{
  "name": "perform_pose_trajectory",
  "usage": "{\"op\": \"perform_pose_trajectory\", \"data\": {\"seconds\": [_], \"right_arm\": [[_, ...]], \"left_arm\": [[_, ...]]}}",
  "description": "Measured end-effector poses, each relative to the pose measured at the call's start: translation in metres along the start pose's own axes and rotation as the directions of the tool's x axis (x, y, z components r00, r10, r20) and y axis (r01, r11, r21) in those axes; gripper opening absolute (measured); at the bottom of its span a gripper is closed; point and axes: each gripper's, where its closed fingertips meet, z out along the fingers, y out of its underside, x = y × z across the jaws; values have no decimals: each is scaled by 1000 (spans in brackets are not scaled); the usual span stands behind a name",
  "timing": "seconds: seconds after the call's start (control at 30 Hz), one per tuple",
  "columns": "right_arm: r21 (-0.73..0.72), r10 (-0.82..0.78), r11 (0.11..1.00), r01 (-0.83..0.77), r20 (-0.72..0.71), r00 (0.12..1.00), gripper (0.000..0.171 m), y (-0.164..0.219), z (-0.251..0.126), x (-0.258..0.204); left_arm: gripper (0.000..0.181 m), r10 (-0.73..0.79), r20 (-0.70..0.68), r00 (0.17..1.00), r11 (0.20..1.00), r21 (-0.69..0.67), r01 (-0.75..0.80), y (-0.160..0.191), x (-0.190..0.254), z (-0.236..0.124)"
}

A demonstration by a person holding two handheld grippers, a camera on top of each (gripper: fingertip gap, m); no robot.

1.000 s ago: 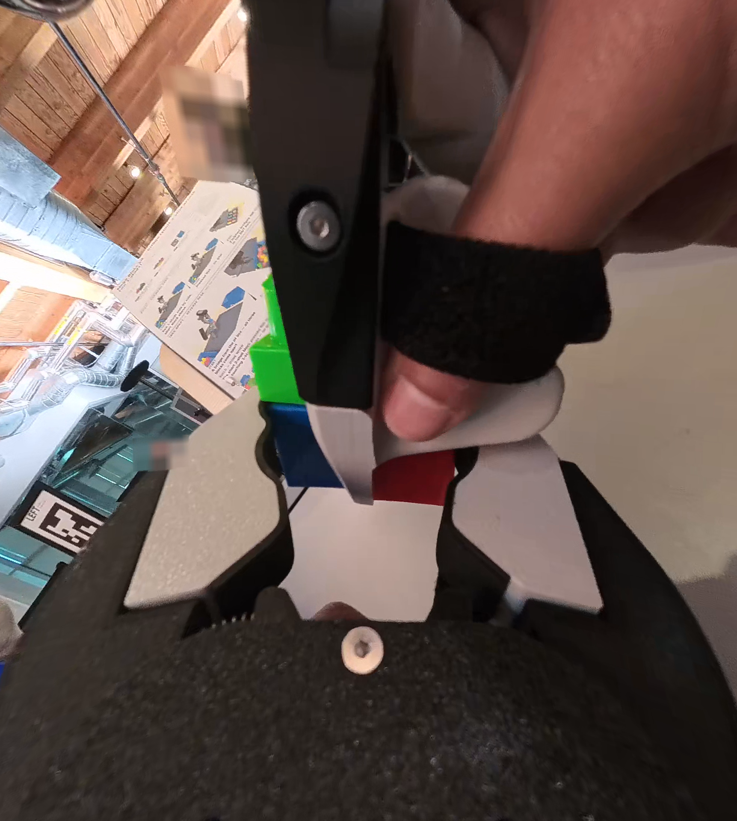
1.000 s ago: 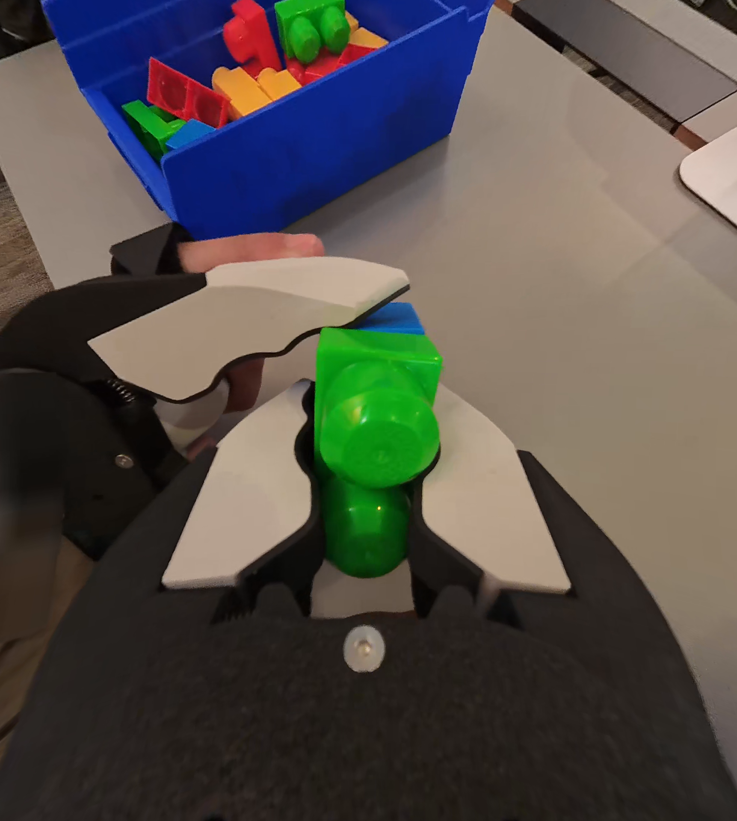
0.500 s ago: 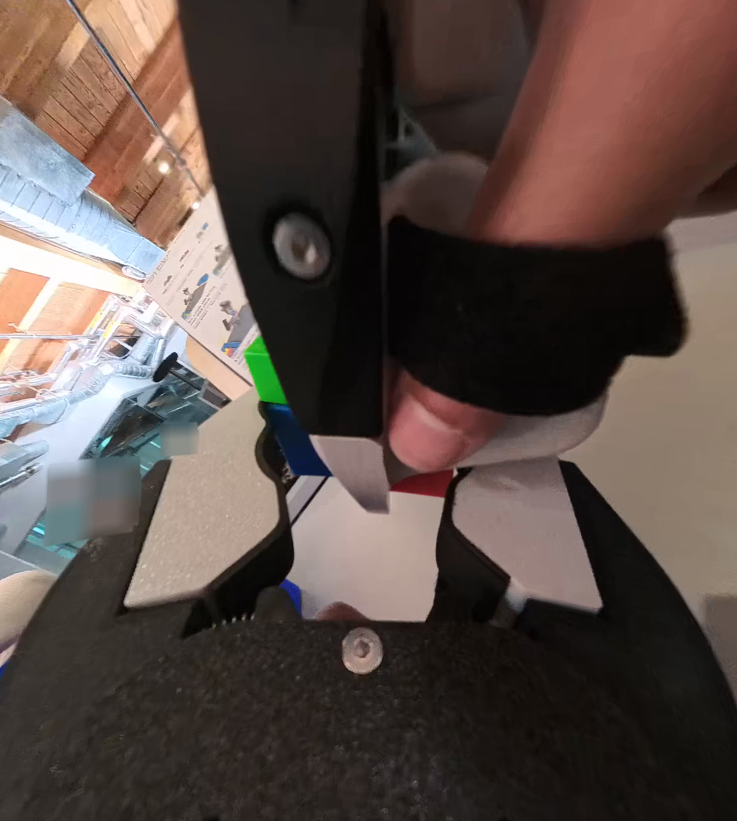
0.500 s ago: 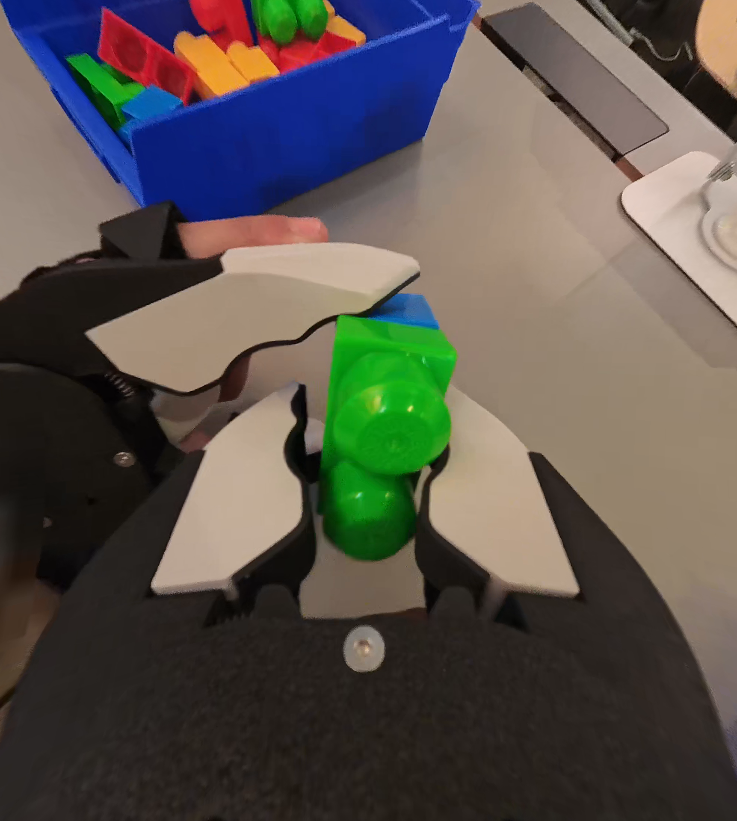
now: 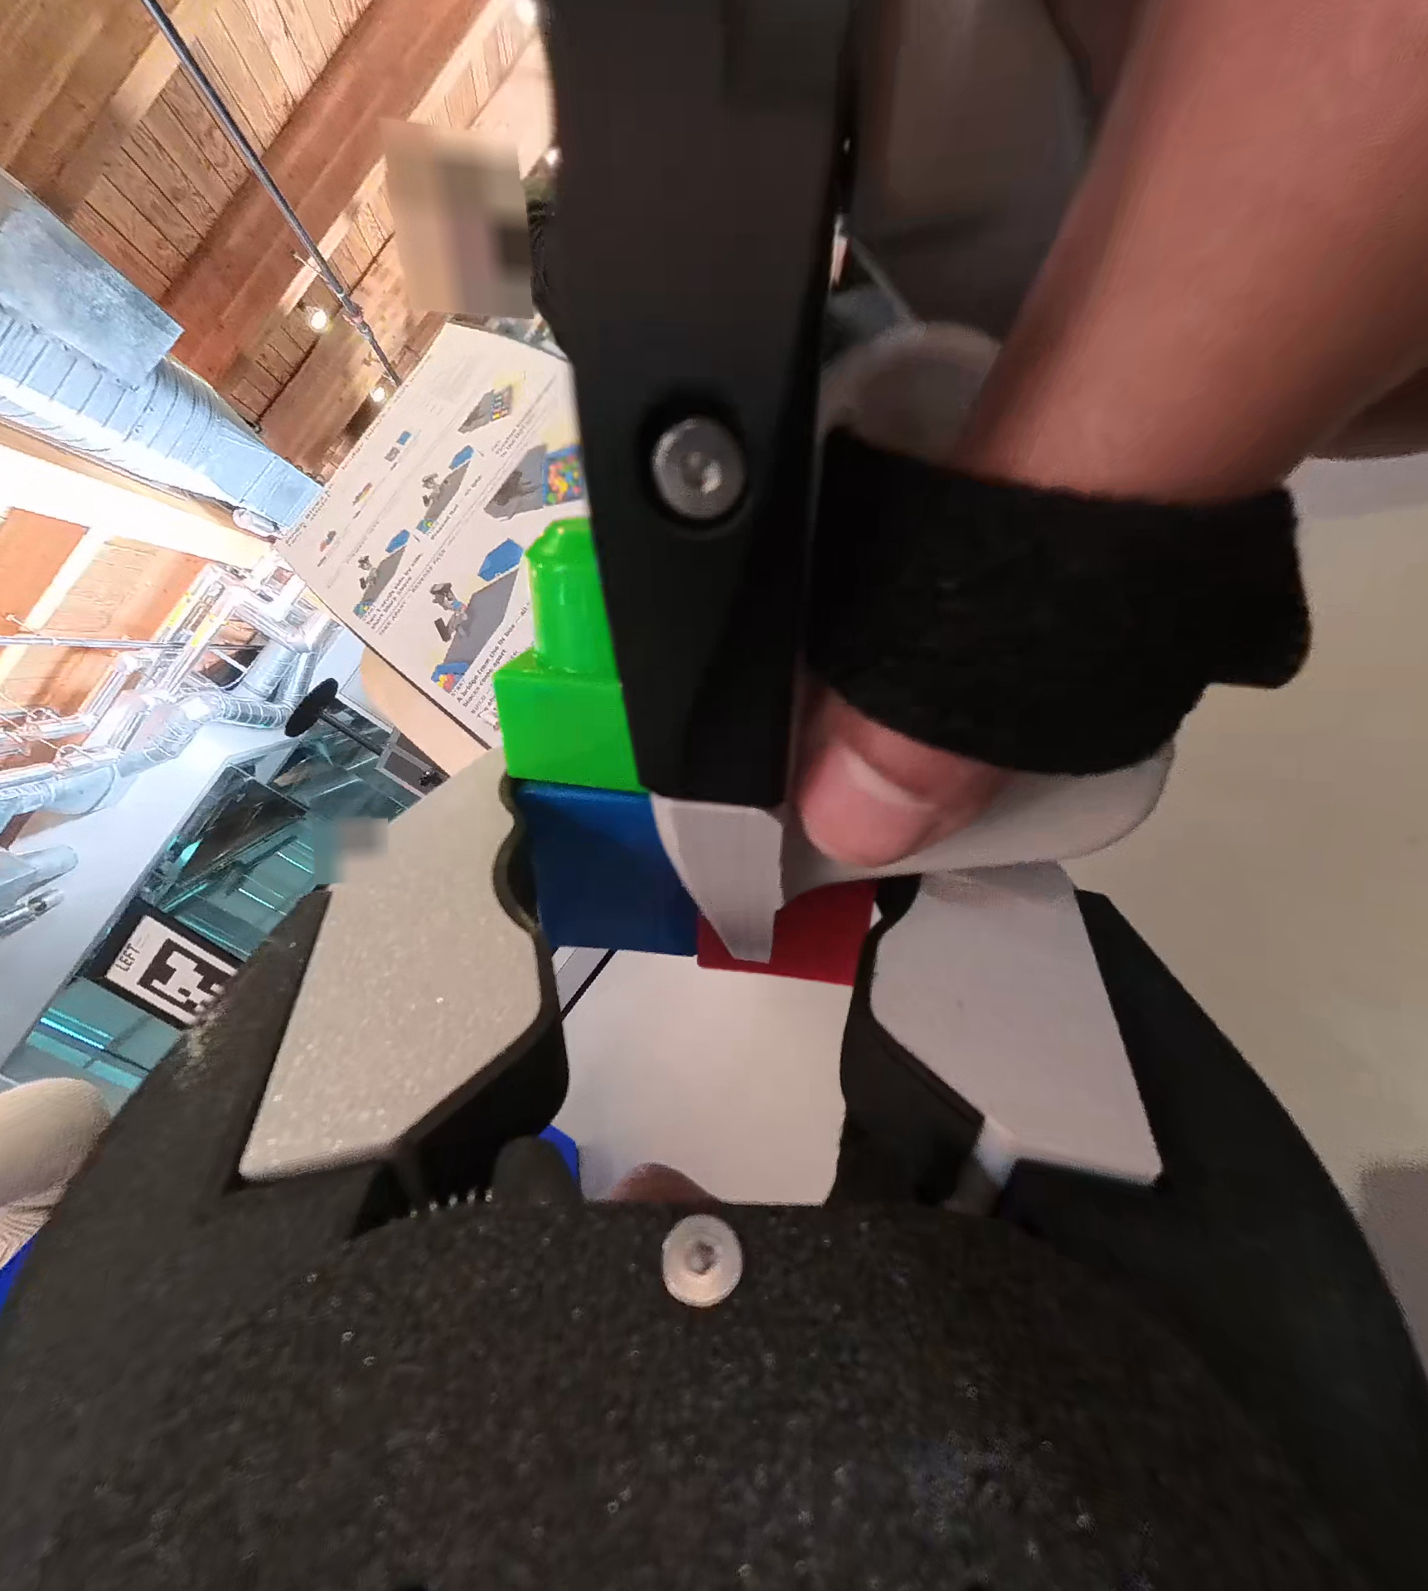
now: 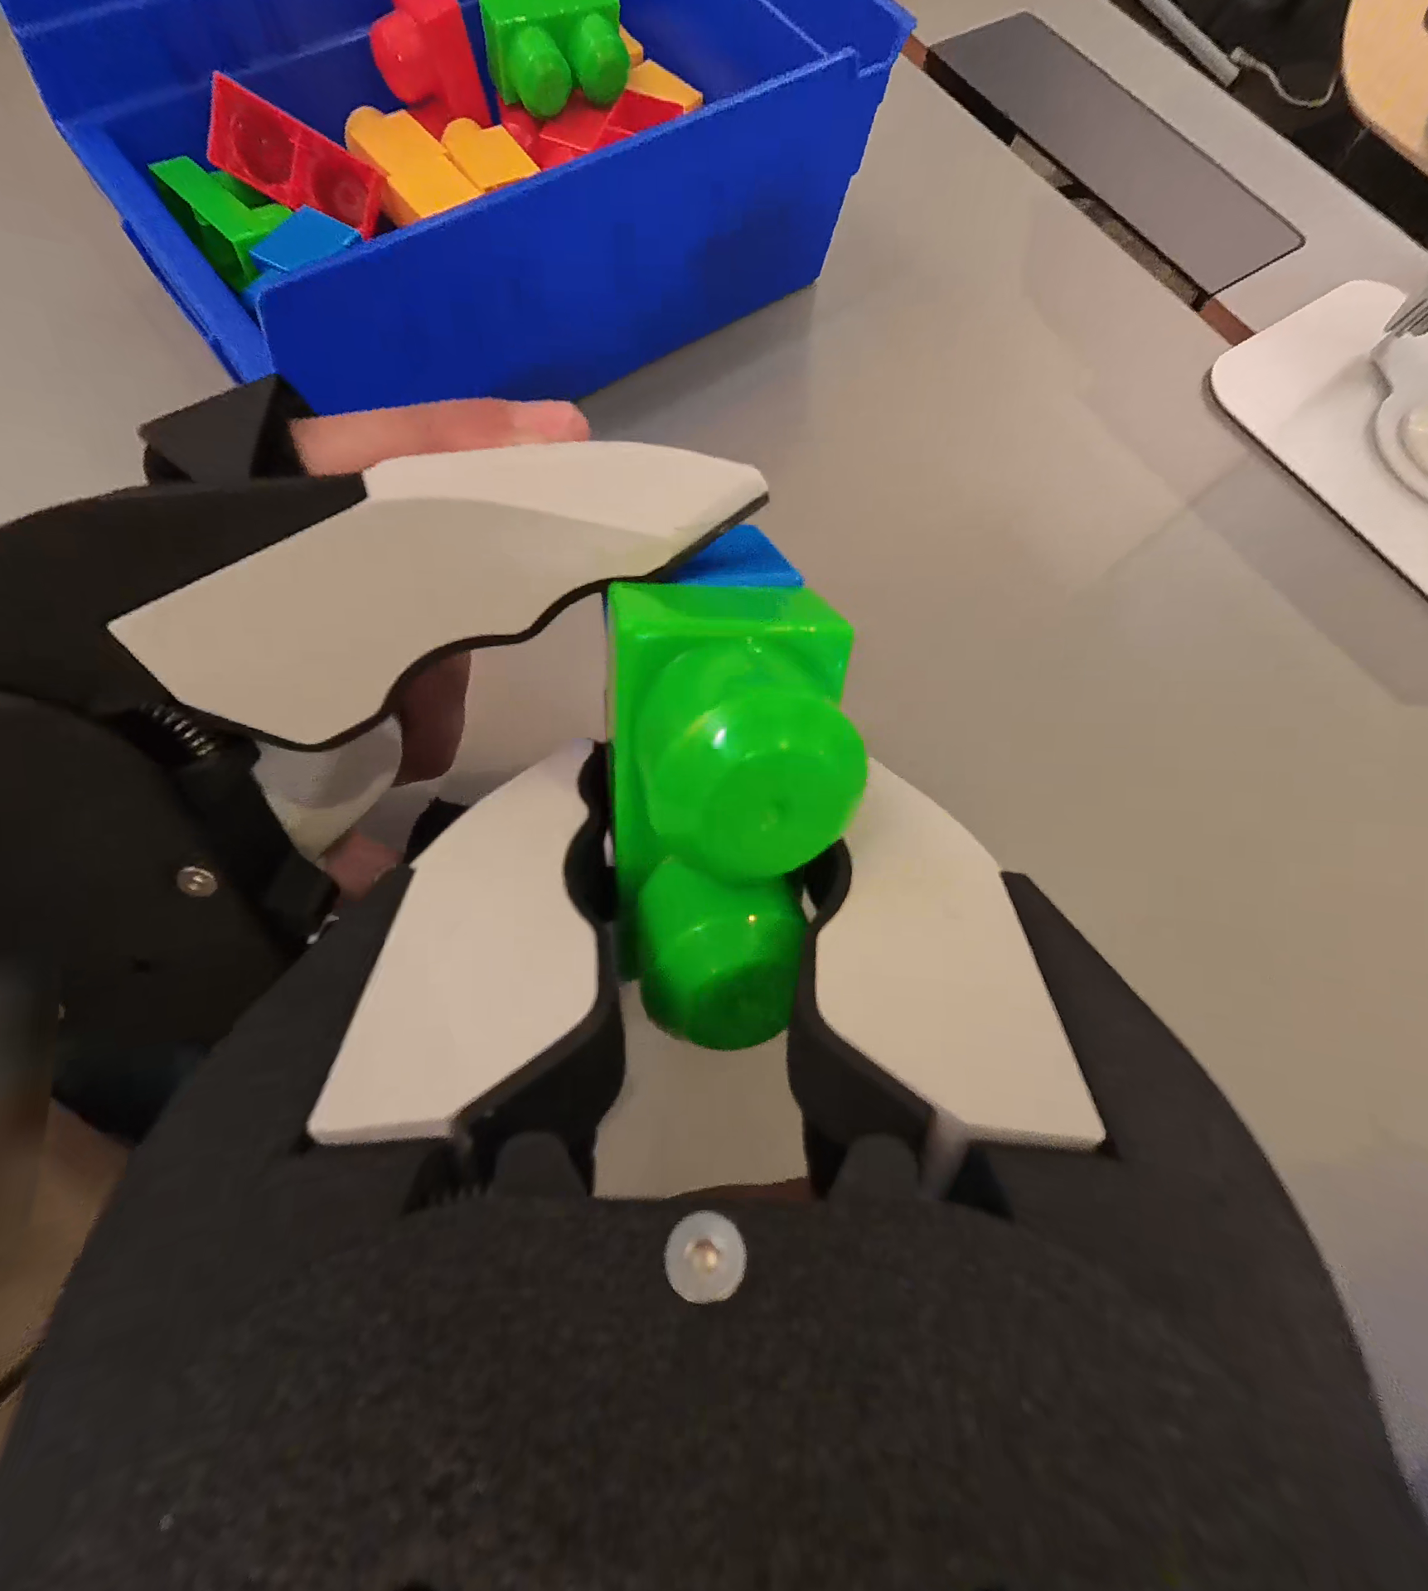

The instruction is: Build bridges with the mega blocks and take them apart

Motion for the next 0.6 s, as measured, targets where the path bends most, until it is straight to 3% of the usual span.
{"op": "perform_pose_trajectory", "data": {"seconds": [0.2,0.27,0.43,0.6], "right_arm": [[-19,3,1000,-2,54,999,42,1,-3,-2],[-25,9,1000,-8,66,998,42,2,-3,-1],[-4,87,996,-87,141,986,42,-2,-6,1],[-18,96,995,-94,230,968,42,0,-6,-11]], "left_arm": [[78,24,7,1000,999,24,-24,-1,0,0],[87,58,47,997,998,17,-59,1,-4,0],[91,27,8,1000,998,-56,-26,17,0,6],[90,24,-3,1000,1000,-12,-24,12,-2,4]]}}
